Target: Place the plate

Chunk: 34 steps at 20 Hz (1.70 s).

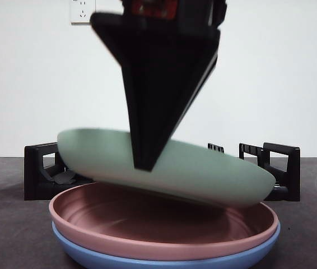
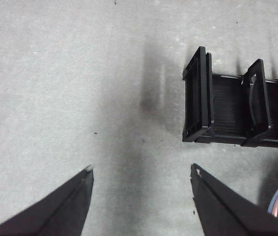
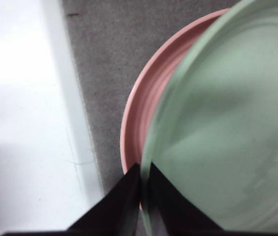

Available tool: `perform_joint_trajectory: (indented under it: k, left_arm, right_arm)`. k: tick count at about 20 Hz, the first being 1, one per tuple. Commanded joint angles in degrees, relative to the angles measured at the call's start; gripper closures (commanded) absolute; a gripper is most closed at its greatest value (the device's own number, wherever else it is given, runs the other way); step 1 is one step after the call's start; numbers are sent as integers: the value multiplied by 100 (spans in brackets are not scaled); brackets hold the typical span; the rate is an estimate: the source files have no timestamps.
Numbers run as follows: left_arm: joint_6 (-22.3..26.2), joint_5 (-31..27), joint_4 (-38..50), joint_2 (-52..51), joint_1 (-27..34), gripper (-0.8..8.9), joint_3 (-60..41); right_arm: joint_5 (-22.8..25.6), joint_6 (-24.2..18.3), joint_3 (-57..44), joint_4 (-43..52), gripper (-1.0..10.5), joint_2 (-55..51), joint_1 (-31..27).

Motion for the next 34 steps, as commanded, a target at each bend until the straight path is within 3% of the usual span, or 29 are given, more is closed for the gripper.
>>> perform_joint_trajectory:
  k: [1,5,9,13,15,17,20,25,27,30,32,34]
  left_arm:
    - [7,-4,37,61,0,501,125]
    - [7,-7,33,61,0,501,125]
    - [7,-4,31,61,0,501,125]
    - [7,-7,22,61,0,501,125]
    - [9,-4,20,61,0,501,125]
    - [28,-4,17,61,0,501,125]
    - [28,-4,11,61,0,501,125]
    - [26,-4,15,61,0,501,125]
    - [24,-4,20,61,0,501,125]
    - [26,-4,17,61,0,501,125]
    - [20,-4,15,59,0,501,125]
    - [17,-4,9,59,-2,501,125]
  right_arm:
    - [-20,122,79,52,934,164,87]
    - [-286,275,79,63,908,205,81]
    - [-310,627,79,149,696,205,94]
    - [-1005,1344,81,658,685,-11,33]
    - [-981,1473,81,1102,686,-321,-70]
    - [-651,1469,81,1373,686,-684,-330]
    - [-238,1338,81,1364,686,-1117,-1091]
    - [-306,839,81,1399,686,-1449,-3058]
    - [-470,522,81,1530,686,-1449,-3971]
    - [-1032,479,81,1902,686,-1449,-4964]
    - [-1471,490,81,2057,686,-1449,-5412]
    - [-1480,529,81,2046,686,-1449,-5556]
